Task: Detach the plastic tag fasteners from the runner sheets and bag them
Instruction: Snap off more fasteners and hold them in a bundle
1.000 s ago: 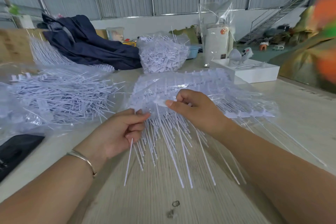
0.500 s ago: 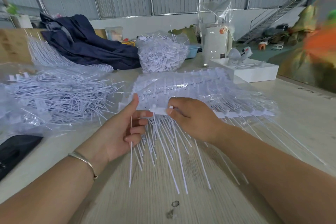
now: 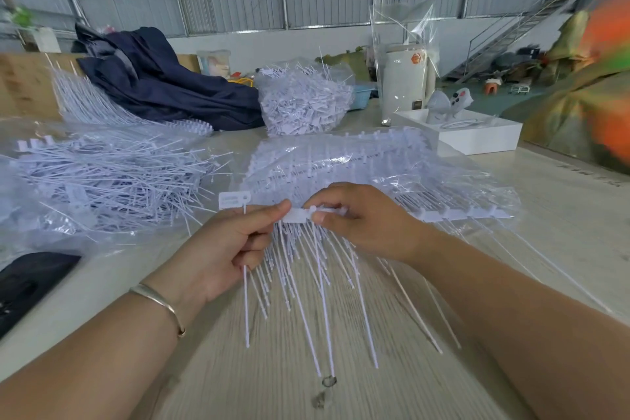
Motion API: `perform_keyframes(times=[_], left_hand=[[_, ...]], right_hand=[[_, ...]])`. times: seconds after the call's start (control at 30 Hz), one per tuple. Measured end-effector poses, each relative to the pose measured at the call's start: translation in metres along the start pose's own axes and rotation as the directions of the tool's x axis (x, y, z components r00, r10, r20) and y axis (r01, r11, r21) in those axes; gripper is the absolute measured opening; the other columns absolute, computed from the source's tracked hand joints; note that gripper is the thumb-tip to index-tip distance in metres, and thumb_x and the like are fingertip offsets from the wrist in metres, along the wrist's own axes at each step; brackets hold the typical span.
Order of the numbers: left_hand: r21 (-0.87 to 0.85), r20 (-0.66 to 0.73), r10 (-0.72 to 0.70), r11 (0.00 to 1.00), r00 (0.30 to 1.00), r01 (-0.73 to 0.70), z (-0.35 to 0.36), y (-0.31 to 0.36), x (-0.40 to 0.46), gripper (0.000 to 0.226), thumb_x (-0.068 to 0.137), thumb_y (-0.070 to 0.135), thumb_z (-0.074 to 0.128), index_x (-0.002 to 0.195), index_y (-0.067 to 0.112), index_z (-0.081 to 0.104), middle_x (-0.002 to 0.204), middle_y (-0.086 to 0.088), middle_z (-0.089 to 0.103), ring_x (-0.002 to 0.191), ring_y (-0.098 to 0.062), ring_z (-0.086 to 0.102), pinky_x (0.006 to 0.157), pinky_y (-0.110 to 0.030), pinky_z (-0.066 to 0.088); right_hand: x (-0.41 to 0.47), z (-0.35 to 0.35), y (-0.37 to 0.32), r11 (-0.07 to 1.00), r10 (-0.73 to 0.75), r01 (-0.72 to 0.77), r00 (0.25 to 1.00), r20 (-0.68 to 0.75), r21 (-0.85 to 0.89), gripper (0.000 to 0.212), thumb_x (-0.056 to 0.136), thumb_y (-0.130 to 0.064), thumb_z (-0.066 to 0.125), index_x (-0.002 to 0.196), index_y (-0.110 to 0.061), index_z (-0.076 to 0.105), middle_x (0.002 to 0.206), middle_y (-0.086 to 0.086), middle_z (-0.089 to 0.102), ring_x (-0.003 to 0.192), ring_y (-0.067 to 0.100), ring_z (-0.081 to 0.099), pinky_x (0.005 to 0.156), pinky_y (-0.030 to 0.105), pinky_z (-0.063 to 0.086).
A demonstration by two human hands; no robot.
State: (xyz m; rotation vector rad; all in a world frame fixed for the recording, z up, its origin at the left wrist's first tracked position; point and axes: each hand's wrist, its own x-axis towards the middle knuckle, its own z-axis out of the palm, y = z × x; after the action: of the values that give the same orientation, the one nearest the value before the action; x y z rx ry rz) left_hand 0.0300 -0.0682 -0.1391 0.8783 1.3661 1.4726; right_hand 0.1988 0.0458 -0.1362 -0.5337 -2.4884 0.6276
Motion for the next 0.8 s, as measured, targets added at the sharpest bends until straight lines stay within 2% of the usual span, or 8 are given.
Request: perform_keyframes(times=[0.1, 0.2, 0.27, 0.33, 0.5, 0.6, 0.7, 0.8], left_hand=[[0.008, -0.025, 0.000, 1.000, 1.000, 0.000, 0.000, 0.000, 0.001, 0.021, 0.057, 0.026, 0.082, 0.063, 0.021, 0.062, 0.059, 0.007, 0.025, 0.042, -0.005, 0.019, 0.032, -0.016, 0.014], [-0.047, -0.038, -0.021, 0.999, 0.999, 0.019, -0.004, 0.001, 0.003, 0.029, 0.059, 0.022, 0.080, 0.072, 0.020, 0.054, 0.062, 0.006, 0.029, 0.044, -0.005, 0.019, 0.033, -0.016, 0.013], [-0.105, 0.036, -0.025, 0.994, 0.999, 0.029, -0.006, 0.002, 0.001, 0.030, 0.066, 0.022, 0.077, 0.075, 0.021, 0.049, 0.062, 0.008, 0.027, 0.044, -0.003, 0.018, 0.033, -0.015, 0.012], [-0.195, 0.131, -0.027, 0.979, 0.991, 0.053, -0.006, 0.002, -0.002, 0.031, 0.069, 0.022, 0.078, 0.074, 0.021, 0.046, 0.059, 0.009, 0.025, 0.041, -0.002, 0.020, 0.035, -0.015, 0.010], [-0.383, 0.302, -0.032, 0.911, 0.953, 0.152, -0.004, 0.005, -0.007, 0.055, 0.039, 0.017, 0.100, 0.069, 0.019, 0.054, 0.060, 0.010, 0.023, 0.041, -0.002, 0.017, 0.034, -0.013, 0.013], [-0.359, 0.455, -0.050, 0.903, 0.889, 0.234, 0.005, 0.001, -0.011, 0.058, 0.047, 0.017, 0.097, 0.081, 0.018, 0.050, 0.057, 0.009, 0.024, 0.044, -0.003, 0.013, 0.033, -0.013, 0.015], [-0.348, 0.510, -0.040, 0.904, 0.859, 0.248, 0.012, 0.000, -0.010, 0.047, 0.057, 0.020, 0.094, 0.084, 0.015, 0.056, 0.059, 0.008, 0.025, 0.044, -0.003, 0.014, 0.033, -0.014, 0.016], [-0.360, 0.471, -0.009, 0.911, 0.882, 0.202, 0.012, 0.001, -0.007, 0.035, 0.064, 0.024, 0.089, 0.084, 0.012, 0.063, 0.064, 0.005, 0.036, 0.046, -0.003, 0.018, 0.034, -0.015, 0.015]], right_hand=[[0.000, 0.002, -0.002, 0.999, -0.008, 0.009, 1.000, -0.015, 0.039, 0.020, 0.095, -0.031, 0.059, 0.110, -0.023, 0.070, 0.091, -0.011, 0.061, 0.081, 0.006, 0.055, 0.077, 0.023, 0.042], [0.000, -0.004, 0.003, 0.996, 0.043, -0.039, 0.998, -0.040, 0.082, 0.020, 0.092, -0.038, 0.063, 0.100, -0.022, 0.071, 0.071, -0.011, 0.055, 0.061, 0.001, 0.048, 0.063, 0.018, 0.035], [0.000, -0.006, 0.006, 0.983, 0.063, -0.054, 0.997, -0.044, 0.178, 0.022, 0.089, -0.037, 0.066, 0.093, -0.017, 0.072, 0.061, -0.010, 0.048, 0.051, 0.002, 0.042, 0.056, 0.016, 0.031], [-0.001, -0.007, 0.006, 0.949, 0.063, -0.051, 0.998, -0.028, 0.312, 0.023, 0.088, -0.033, 0.069, 0.085, -0.011, 0.072, 0.060, -0.007, 0.051, 0.052, 0.001, 0.042, 0.056, 0.013, 0.034], [-0.003, -0.011, 0.000, 0.847, 0.059, -0.068, 0.998, 0.033, 0.528, 0.025, 0.080, -0.041, 0.072, 0.077, -0.016, 0.072, 0.062, -0.001, 0.064, 0.059, 0.011, 0.057, 0.063, 0.014, 0.044], [-0.004, -0.008, -0.006, 0.817, 0.034, -0.080, 0.995, 0.092, 0.571, 0.043, 0.082, -0.047, 0.067, 0.089, -0.004, 0.070, 0.069, 0.012, 0.065, 0.065, 0.014, 0.058, 0.064, 0.015, 0.046], [-0.004, -0.006, -0.010, 0.772, 0.058, -0.100, 0.994, 0.087, 0.627, 0.064, 0.077, -0.057, 0.066, 0.097, 0.004, 0.066, 0.078, 0.027, 0.058, 0.072, 0.022, 0.052, 0.068, 0.022, 0.043], [-0.003, -0.009, -0.013, 0.763, 0.092, -0.096, 0.995, 0.040, 0.639, 0.032, 0.076, -0.048, 0.069, 0.077, -0.017, 0.074, 0.061, 0.008, 0.057, 0.057, 0.014, 0.048, 0.059, 0.018, 0.040]])
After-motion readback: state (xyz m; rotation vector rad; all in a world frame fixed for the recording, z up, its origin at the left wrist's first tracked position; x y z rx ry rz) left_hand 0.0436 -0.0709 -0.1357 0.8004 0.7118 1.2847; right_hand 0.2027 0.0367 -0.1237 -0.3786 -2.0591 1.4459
